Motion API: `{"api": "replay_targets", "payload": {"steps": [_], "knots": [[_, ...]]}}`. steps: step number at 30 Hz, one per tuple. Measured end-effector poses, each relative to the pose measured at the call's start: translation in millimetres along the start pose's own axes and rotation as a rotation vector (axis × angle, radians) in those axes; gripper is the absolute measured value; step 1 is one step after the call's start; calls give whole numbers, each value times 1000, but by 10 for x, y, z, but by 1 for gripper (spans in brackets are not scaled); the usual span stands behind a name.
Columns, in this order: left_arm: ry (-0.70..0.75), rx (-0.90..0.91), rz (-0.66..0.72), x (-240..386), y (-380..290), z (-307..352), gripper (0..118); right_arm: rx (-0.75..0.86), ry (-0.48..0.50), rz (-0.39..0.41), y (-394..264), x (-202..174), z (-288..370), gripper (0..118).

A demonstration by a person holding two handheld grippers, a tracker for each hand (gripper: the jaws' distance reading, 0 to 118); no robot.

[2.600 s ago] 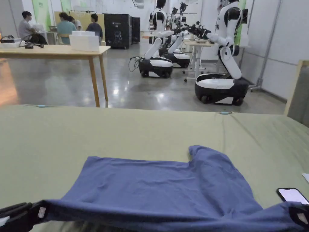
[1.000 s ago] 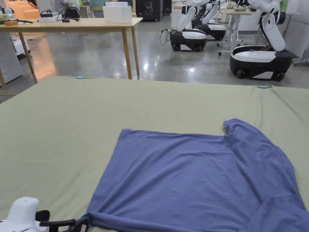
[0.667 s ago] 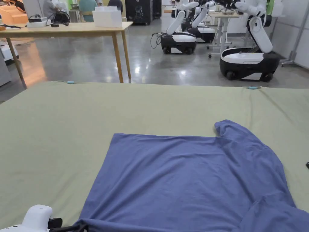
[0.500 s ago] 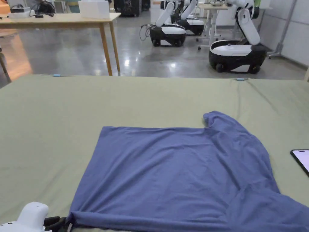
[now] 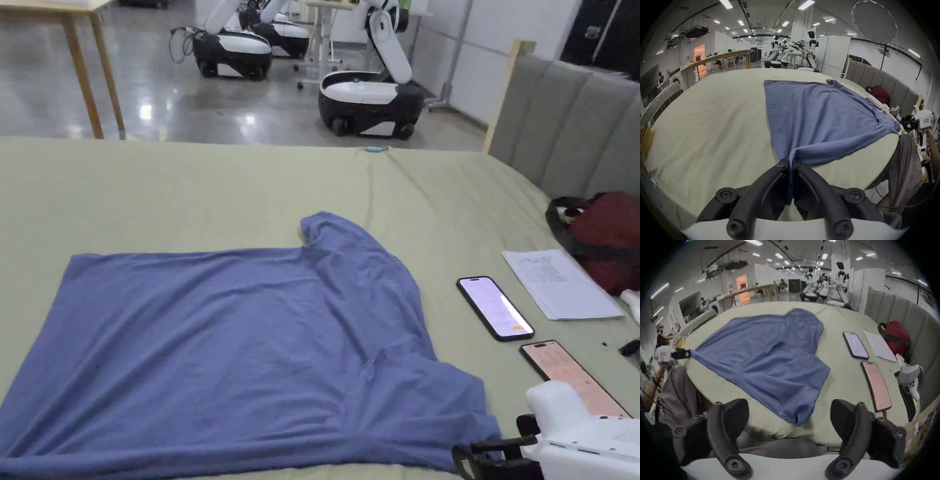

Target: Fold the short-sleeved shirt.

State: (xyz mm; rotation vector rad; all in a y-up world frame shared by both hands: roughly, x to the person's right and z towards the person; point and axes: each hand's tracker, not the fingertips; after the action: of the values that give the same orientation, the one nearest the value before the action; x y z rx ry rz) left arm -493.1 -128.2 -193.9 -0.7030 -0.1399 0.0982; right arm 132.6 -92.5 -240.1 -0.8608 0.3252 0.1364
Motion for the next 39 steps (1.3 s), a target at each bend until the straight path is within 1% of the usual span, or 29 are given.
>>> {"api": "replay_targets", "payload": {"steps": [1,2,3,5,6,7,8,9,10,11,12,14,16,18,20,22,24,25,28,30,32,34,36,39], "knots": [[0,0,-1,14,-1,2,3,-29,23,-17,-8,48,-60,91],[-2,-1,1,19,-2,0,3,-63,56,-37,-24,93,-127,83],[-4,-5,7,23,-2,-4,3,-93,71,-47,-31,123,-170,78],[-4,-10,10,63,10,18,3,-91,66,-40,-56,144,-228,77],[-5,-10,8,80,5,23,3,-93,74,-39,-69,144,-239,73],[14,-12,-15,92,7,31,3,-114,87,-45,-72,158,-262,61],[16,-14,-18,88,26,39,3,-119,66,-44,-78,152,-276,47],[17,-15,-19,103,26,44,3,-109,11,-27,-82,143,-267,30],[17,-14,-21,123,24,50,3,-96,37,-24,-87,135,-234,9],[20,-15,-26,143,23,58,3,-72,73,-45,-85,161,-207,9],[21,-16,-28,111,32,58,3,-59,90,-90,-84,169,-185,8],[14,-9,-22,119,37,83,3,-45,64,-75,-93,137,-121,8],[-12,8,23,55,67,110,3,-15,59,-59,-78,101,-28,8],[-34,31,49,38,133,174,3,75,31,-73,0,45,107,8],[-58,83,58,-13,303,240,3,146,46,-96,169,50,216,8],[-89,138,87,-30,550,273,3,201,67,-82,405,59,265,8],[-106,164,98,-89,827,231,3,252,61,-75,682,97,255,8],[-103,164,93,-99,968,186,3,234,65,-76,850,142,194,8],[-78,170,72,-167,1330,-86,3,249,21,-69,1297,258,-73,8],[-33,123,40,-205,1495,-350,3,236,6,-75,1563,314,-315,8],[-23,87,59,-296,1625,-711,3,219,7,-88,1807,414,-634,8],[2,29,74,-326,1729,-1028,3,187,6,-116,1999,469,-961,8],[46,11,55,-360,1779,-1338,3,146,-12,-130,2144,509,-1304,8],[66,-47,64,-376,1851,-1696,3,102,-38,-126,2263,520,-1730,8]]}}
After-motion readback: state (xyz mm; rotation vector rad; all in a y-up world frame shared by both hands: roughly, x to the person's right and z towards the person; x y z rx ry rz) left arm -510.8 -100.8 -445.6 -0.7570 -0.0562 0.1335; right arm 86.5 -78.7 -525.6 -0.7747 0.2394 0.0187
